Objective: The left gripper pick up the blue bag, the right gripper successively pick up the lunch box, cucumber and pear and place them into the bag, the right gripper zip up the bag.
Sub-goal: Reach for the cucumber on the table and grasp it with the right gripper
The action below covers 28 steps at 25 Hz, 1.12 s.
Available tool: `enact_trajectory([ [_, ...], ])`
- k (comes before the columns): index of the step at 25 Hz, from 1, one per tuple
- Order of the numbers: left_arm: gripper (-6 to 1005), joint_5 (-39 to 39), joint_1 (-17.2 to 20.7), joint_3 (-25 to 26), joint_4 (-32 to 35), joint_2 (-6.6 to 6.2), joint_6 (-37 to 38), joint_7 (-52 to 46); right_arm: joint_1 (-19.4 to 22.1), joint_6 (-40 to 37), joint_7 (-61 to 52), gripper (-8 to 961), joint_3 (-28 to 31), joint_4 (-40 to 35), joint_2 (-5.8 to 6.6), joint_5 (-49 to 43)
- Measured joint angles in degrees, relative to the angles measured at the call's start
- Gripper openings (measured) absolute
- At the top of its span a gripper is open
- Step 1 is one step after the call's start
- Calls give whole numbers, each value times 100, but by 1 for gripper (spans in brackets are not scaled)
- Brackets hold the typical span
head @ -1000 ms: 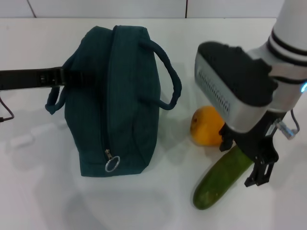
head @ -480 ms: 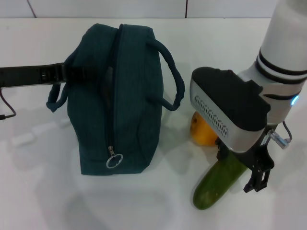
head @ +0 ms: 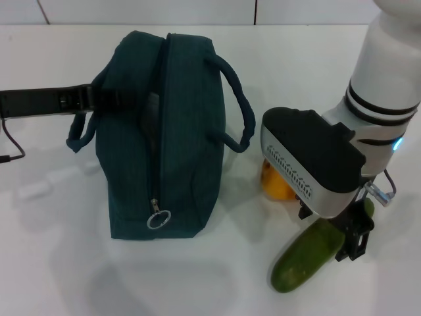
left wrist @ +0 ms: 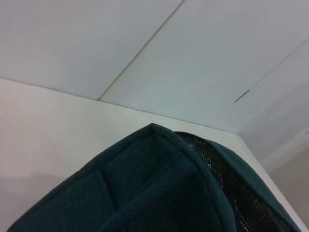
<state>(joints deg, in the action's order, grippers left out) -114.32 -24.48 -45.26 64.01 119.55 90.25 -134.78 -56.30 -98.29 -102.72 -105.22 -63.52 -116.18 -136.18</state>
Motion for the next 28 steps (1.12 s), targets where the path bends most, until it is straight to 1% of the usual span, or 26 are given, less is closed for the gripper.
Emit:
enact_trajectory([
  [5, 32, 4, -32, -2, -38, 6, -38, 11, -24, 37, 32, 843, -21, 51, 0, -4],
  [12, 32, 15, -32, 0, -48, 7, -70, 21, 0, 110, 37, 837, -228, 51, 0, -14],
  [26, 31, 86, -30, 0, -56, 0, -79, 31, 22, 350, -7, 725, -458, 105, 0, -15],
  [28, 31, 87, -30, 0, -56, -2, -79, 43, 20, 370, -24, 656, -518, 104, 0, -9],
])
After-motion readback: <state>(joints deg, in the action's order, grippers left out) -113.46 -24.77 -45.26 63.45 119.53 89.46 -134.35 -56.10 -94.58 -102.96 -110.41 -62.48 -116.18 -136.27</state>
